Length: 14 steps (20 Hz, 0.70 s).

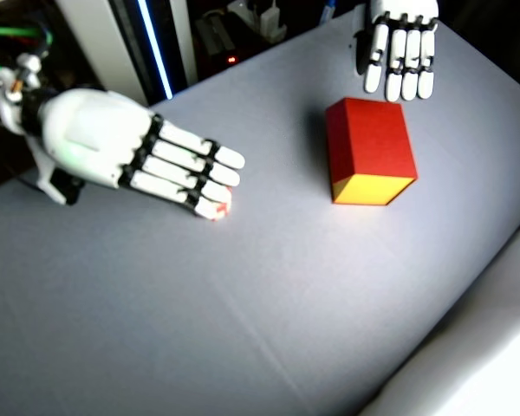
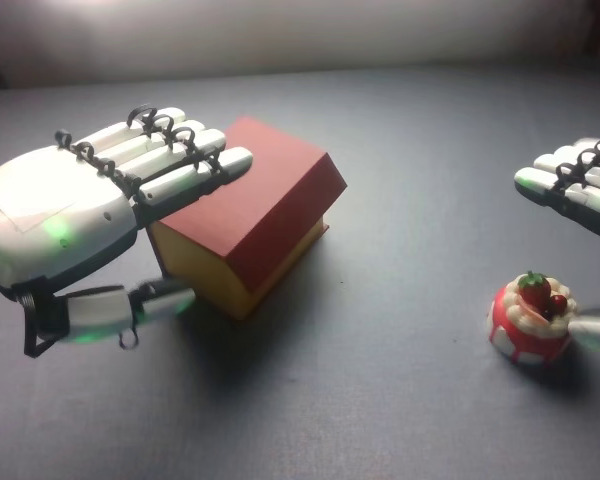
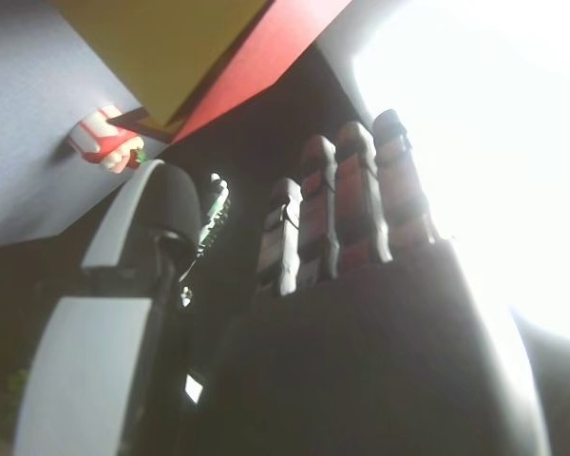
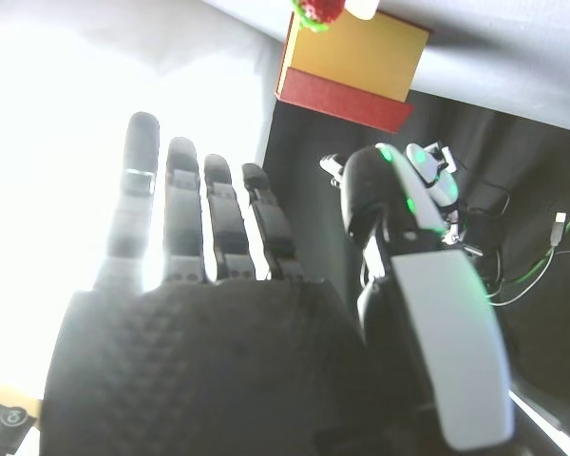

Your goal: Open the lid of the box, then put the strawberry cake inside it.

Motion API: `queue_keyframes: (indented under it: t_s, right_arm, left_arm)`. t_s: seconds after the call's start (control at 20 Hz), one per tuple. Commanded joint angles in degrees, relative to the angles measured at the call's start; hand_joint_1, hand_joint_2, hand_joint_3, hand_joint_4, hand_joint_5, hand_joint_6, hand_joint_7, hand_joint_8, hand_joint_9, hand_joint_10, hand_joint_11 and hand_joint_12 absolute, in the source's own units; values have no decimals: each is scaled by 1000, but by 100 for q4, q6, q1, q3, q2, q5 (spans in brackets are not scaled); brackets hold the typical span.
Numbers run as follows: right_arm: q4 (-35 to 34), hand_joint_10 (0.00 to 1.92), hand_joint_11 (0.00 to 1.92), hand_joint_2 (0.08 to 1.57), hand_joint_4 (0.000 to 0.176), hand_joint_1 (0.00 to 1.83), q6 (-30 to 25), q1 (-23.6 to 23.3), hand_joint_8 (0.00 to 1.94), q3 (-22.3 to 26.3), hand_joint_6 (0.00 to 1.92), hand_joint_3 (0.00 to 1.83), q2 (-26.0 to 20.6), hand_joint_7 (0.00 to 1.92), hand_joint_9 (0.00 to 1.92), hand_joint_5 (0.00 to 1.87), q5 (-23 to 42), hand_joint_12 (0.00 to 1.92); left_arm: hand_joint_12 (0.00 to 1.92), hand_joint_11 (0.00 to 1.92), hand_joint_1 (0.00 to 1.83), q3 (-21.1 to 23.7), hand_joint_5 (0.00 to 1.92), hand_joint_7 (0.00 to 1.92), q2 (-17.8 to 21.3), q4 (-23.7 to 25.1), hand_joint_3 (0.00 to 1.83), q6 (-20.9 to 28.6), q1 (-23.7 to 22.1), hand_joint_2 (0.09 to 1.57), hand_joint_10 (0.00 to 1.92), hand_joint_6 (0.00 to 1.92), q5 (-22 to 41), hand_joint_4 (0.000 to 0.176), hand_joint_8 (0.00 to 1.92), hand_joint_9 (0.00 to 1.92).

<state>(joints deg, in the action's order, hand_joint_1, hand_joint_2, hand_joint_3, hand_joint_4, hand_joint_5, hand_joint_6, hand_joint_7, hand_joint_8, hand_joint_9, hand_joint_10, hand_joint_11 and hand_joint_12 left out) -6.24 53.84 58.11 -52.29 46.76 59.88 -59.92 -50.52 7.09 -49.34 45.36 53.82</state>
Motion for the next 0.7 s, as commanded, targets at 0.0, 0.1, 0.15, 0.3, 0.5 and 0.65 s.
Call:
queue_keyframes:
  t_s: [0.0,0.1,0.15,0.3,0.5,0.65]
  right_arm:
    - [-45,0,0,1206,0,473,-35,-39,0,-32,0,27,-1,0,0,0,699,0]
    - [-45,0,0,1208,0,449,-38,-37,0,-34,0,22,1,0,0,0,700,0]
    - [-46,0,0,1211,0,444,-44,-36,0,-34,0,21,1,0,0,0,700,0]
    - [-69,0,0,1194,0,506,-69,-8,0,-34,0,8,1,0,0,0,711,0]
    - [-103,0,0,1205,0,507,-113,27,0,-34,0,10,1,0,0,0,762,0]
    - [-136,0,0,1197,0,552,-154,66,0,-39,0,4,0,0,0,0,794,0]
  left_arm:
    - [0,0,551,-17,0,0,-1,-86,18,3,-26,1209,0,0,709,44,0,0]
    - [0,0,585,-22,0,0,-12,-85,8,4,-26,1203,0,0,708,46,0,0]
    - [0,0,596,-26,0,0,-14,-85,3,5,-26,1195,0,0,703,40,0,0]
    - [0,0,599,-72,0,0,-82,-86,1,12,-40,1190,0,0,658,48,0,0]
    - [0,0,772,-187,0,0,-247,-89,0,14,-157,1108,0,0,542,79,0,0]
    - [0,0,866,-351,0,0,-473,-146,0,14,-287,1103,0,0,372,131,0,0]
